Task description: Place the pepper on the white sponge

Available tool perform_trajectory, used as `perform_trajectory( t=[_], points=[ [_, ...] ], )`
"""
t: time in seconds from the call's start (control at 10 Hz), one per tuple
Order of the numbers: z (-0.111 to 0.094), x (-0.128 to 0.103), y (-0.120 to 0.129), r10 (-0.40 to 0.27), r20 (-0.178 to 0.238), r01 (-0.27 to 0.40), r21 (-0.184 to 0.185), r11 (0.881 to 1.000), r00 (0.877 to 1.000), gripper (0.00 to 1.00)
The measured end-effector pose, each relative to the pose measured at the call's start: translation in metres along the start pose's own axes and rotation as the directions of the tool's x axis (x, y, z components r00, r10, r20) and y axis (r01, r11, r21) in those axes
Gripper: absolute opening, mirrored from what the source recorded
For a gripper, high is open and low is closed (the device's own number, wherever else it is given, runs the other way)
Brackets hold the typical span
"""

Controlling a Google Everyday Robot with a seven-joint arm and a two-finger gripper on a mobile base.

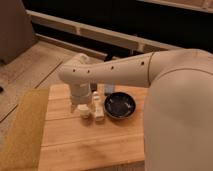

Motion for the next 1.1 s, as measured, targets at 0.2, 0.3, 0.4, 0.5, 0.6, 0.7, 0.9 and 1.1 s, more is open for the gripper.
perform_trajectory(
  t=[0.2,0.3,0.4,0.5,0.6,0.7,0.9,1.1],
  points=[
    [0.000,0.000,0.000,0.000,0.000,0.000,0.000,1.000,1.000,0.65],
    [0.000,0.000,0.000,0.000,0.000,0.000,0.000,1.000,1.000,0.65],
    [0.000,0.000,0.000,0.000,0.000,0.000,0.000,1.000,1.000,0.65],
    [0.000,0.000,0.000,0.000,0.000,0.000,0.000,1.000,1.000,0.65],
    [0.000,0.000,0.000,-0.001,0.002,0.001,0.001,1.000,1.000,0.65],
    [-0.002,-0.002,-0.001,-0.001,0.009,0.001,0.004,1.000,1.000,0.65],
    [-0.028,-0.037,-0.019,0.036,0.089,-0.036,-0.003,0.999,0.995,0.65],
    [-0.071,-0.083,-0.041,-0.001,0.214,-0.001,0.009,1.000,0.977,0.65]
  ],
)
